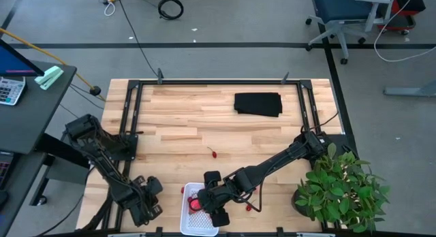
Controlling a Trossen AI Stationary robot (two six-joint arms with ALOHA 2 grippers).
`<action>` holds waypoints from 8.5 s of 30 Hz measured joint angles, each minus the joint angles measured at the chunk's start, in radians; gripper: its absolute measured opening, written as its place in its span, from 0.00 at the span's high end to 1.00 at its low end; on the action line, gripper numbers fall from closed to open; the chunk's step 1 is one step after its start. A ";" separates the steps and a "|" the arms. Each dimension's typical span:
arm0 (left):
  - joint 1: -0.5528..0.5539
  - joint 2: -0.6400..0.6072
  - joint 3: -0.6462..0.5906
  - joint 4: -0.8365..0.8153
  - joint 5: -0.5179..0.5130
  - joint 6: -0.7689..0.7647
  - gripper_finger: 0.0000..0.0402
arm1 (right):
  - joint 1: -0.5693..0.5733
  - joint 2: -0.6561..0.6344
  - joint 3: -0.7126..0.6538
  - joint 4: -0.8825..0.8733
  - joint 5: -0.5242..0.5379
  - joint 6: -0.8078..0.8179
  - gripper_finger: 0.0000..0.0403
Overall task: Pick and placing Produce into tupperware
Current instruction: Put the left cherry into the white basket, then put the top cherry into the white basket
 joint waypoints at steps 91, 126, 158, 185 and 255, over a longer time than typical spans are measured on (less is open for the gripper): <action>0.281 0.084 0.813 -0.939 0.065 0.829 0.76 | -0.173 0.000 0.000 -0.236 0.230 -0.038 0.27; -0.007 0.084 0.812 -0.935 -0.063 0.416 0.86 | -0.465 0.000 -0.169 -0.179 -0.040 -0.084 0.35; 0.001 0.085 0.812 -0.933 -0.142 0.365 0.90 | -0.507 -0.003 -0.409 0.118 -0.036 -0.060 0.35; 0.001 0.085 0.812 -0.933 -0.205 0.364 0.94 | -0.451 0.000 -0.410 0.147 -0.005 -0.068 0.43; 0.000 0.085 0.811 -0.876 -0.209 0.339 0.97 | -0.368 -0.004 -0.435 0.206 -0.047 -0.154 0.50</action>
